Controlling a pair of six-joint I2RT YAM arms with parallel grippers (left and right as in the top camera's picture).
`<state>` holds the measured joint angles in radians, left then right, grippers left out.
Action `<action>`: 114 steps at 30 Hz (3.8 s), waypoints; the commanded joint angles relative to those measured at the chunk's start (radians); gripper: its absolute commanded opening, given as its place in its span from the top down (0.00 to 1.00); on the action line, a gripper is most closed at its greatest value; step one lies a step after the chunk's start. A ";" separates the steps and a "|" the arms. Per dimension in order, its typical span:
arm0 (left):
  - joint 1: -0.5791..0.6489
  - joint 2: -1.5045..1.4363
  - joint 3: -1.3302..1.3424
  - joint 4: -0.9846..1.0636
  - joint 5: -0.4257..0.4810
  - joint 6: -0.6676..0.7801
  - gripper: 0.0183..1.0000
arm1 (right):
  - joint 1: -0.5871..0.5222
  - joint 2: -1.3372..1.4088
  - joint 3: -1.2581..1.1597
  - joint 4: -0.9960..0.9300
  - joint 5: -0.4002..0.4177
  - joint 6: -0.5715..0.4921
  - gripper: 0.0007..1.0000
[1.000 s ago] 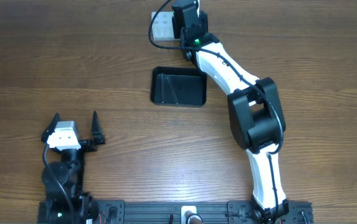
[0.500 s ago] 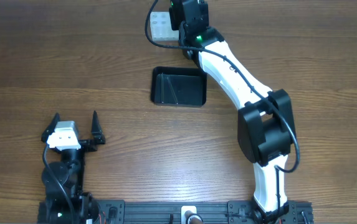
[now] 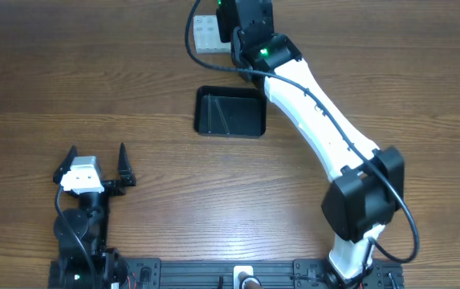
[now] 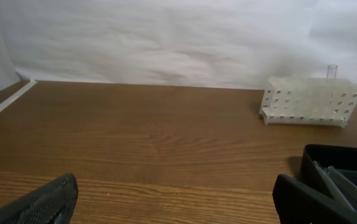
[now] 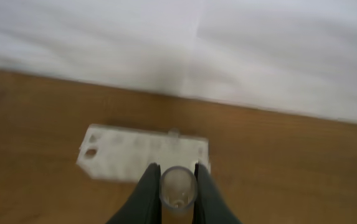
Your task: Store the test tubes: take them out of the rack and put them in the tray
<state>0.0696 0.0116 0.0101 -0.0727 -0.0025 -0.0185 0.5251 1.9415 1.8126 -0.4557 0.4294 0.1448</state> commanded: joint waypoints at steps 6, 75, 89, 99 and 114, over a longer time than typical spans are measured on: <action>0.005 -0.009 -0.004 -0.003 0.013 0.015 0.00 | 0.041 -0.058 0.019 -0.341 -0.018 0.290 0.98; 0.005 -0.009 -0.004 -0.003 0.013 0.015 0.00 | -0.023 0.257 0.019 -0.538 -0.380 0.438 0.99; 0.005 -0.009 -0.004 -0.003 0.013 0.015 0.00 | -0.023 0.317 0.019 -0.487 -0.380 0.438 0.99; 0.005 -0.009 -0.004 -0.003 0.013 0.015 0.00 | -0.025 0.342 0.019 -0.457 -0.352 0.438 0.95; 0.005 -0.009 -0.004 -0.003 0.013 0.015 0.00 | -0.031 0.349 0.019 -0.440 -0.338 0.438 0.59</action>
<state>0.0696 0.0109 0.0101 -0.0727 -0.0025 -0.0185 0.5041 2.2623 1.8164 -0.9020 0.0708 0.5793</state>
